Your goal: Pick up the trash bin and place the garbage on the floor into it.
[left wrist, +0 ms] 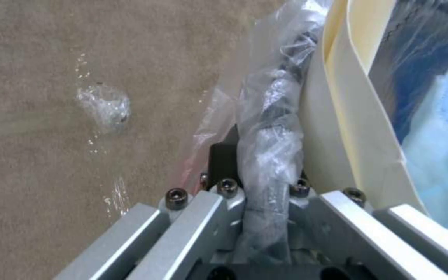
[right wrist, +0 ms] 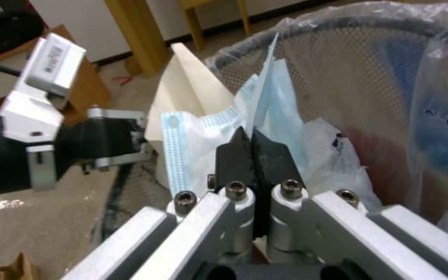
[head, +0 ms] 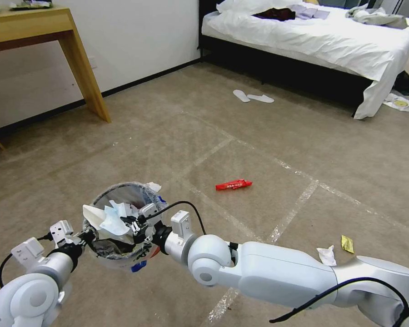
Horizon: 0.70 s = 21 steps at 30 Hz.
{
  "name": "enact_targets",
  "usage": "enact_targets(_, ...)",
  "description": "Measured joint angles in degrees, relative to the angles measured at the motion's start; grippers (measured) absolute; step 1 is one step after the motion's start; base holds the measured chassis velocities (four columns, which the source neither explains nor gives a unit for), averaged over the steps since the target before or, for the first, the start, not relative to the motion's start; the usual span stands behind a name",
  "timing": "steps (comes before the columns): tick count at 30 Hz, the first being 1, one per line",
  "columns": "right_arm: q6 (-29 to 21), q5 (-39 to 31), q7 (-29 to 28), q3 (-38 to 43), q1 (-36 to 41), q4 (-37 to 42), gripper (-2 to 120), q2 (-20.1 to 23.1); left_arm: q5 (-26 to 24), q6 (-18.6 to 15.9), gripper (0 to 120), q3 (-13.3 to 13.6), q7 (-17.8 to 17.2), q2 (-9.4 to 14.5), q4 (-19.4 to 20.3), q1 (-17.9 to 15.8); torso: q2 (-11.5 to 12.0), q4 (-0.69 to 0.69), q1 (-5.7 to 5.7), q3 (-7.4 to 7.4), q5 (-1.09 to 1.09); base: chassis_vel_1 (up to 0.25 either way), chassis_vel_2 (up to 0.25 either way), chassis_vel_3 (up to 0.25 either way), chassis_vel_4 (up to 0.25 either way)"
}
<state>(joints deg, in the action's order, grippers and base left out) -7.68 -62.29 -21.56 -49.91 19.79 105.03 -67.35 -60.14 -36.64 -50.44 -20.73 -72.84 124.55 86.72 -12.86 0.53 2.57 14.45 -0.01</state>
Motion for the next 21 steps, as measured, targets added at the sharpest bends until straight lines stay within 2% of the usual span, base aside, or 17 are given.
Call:
enact_targets(11,-0.29,1.79,-0.54,-0.51,0.02,-2.14,0,-1.36,0.28,0.14,1,-0.26,0.15,-0.38,0.26,0.53,0.00,0.00,0.00,0.00,0.00,0.000,0.000,0.000,0.000)
enact_targets(13,-0.30,2.02,-0.56,-0.51,0.09,-2.23,3,-1.35,0.30,0.16,1,-0.27,0.17,-0.43,0.26,0.54,0.00,0.00,0.00,0.00,0.00,0.000,0.000,0.000,0.000)
enact_targets(15,-0.40,2.45,-0.86,-0.51,0.37,-2.24,14,-1.20,0.36,0.18,1,-0.26,0.17,-0.55,0.26,0.48,-0.01,0.00,0.00,0.00,0.00,0.000,0.000,0.000,0.000)
enact_targets(16,-0.40,2.45,-0.86,-0.51,0.37,-2.24,14,-1.20,0.36,0.18,1,-0.26,0.17,-0.55,0.26,0.48,-0.01,0.00,0.00,0.00,0.00,0.000,0.000,0.000,0.000)
enact_targets(17,-0.40,2.69,-1.03,-0.51,0.51,-2.28,22,-1.05,0.40,0.20,1,-0.23,0.17,-0.59,0.21,0.41,0.00,0.00,0.00,0.00,0.00,0.000,0.000,0.000,0.000)
enact_targets(21,-0.39,2.87,-1.08,-0.51,0.69,-2.21,31,-0.64,0.43,0.20,1,-0.20,0.17,-0.62,0.08,0.34,0.00,0.00,0.00,0.00,0.00,0.000,0.000,0.000,0.000)
